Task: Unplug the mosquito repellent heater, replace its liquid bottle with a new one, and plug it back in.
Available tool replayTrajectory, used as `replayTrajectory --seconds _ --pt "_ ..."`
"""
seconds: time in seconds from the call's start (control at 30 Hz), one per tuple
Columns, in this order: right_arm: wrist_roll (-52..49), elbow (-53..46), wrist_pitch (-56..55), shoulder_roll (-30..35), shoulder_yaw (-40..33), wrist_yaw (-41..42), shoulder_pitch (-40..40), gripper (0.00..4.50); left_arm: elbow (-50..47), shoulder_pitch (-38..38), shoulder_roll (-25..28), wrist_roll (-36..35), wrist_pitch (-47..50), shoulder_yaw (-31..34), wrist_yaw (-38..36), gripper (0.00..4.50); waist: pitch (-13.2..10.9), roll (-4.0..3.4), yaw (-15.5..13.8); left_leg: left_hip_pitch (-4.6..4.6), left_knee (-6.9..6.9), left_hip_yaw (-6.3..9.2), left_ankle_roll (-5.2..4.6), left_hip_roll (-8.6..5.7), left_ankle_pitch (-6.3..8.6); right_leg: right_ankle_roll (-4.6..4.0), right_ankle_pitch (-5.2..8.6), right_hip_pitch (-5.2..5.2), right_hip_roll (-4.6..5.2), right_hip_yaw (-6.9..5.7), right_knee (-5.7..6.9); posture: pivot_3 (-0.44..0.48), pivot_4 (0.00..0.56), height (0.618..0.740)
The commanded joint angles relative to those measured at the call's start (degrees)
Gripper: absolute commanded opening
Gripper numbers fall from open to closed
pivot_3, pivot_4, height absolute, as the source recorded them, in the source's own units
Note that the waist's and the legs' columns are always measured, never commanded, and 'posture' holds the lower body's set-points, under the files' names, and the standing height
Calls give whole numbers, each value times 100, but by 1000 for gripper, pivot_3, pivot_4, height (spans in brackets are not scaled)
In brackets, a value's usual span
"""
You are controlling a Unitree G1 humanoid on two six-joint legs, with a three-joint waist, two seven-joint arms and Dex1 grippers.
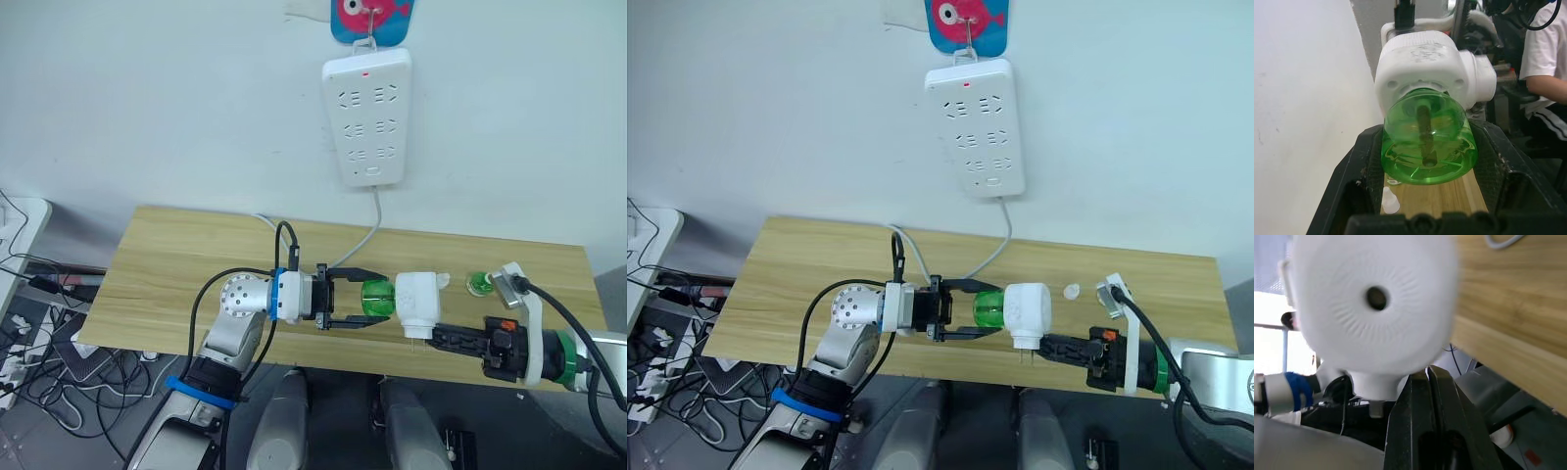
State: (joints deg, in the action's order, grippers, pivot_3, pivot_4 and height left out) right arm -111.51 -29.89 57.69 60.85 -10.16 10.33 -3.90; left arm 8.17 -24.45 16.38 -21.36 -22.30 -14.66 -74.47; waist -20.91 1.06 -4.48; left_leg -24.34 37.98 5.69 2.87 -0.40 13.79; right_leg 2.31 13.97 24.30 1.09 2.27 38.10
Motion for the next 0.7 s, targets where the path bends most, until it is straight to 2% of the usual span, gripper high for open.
replayTrajectory --seconds 0.03,0.33,0.5,0.7 --pt "-149 -320 -262 121 -127 245 -35 39 -4 -46 -75 17 -176 -6 -6 2261 1 0 0 0 0 0 -1 0 -1 1 -2 0 -1 0 0 182 303 740" --pt "-149 -708 -789 507 -126 787 -97 39 92 -13 -81 88 -297 -36 -25 2261 2 2 -5 -1 0 1 -2 -1 -2 1 -4 -1 0 -1 -2 176 302 740" --pt "-149 -422 -758 628 -30 985 437 39 171 -38 -93 109 -332 -35 -44 2261 2 2 5 1 2 -1 -2 0 -2 2 -5 -2 0 1 -2 167 310 740" --pt "-149 -95 -570 477 220 771 1186 39 213 -49 -102 114 -336 -42 -59 2261 2 2 4 0 2 -1 -3 -1 -2 1 -6 -2 1 0 -3 159 320 740"
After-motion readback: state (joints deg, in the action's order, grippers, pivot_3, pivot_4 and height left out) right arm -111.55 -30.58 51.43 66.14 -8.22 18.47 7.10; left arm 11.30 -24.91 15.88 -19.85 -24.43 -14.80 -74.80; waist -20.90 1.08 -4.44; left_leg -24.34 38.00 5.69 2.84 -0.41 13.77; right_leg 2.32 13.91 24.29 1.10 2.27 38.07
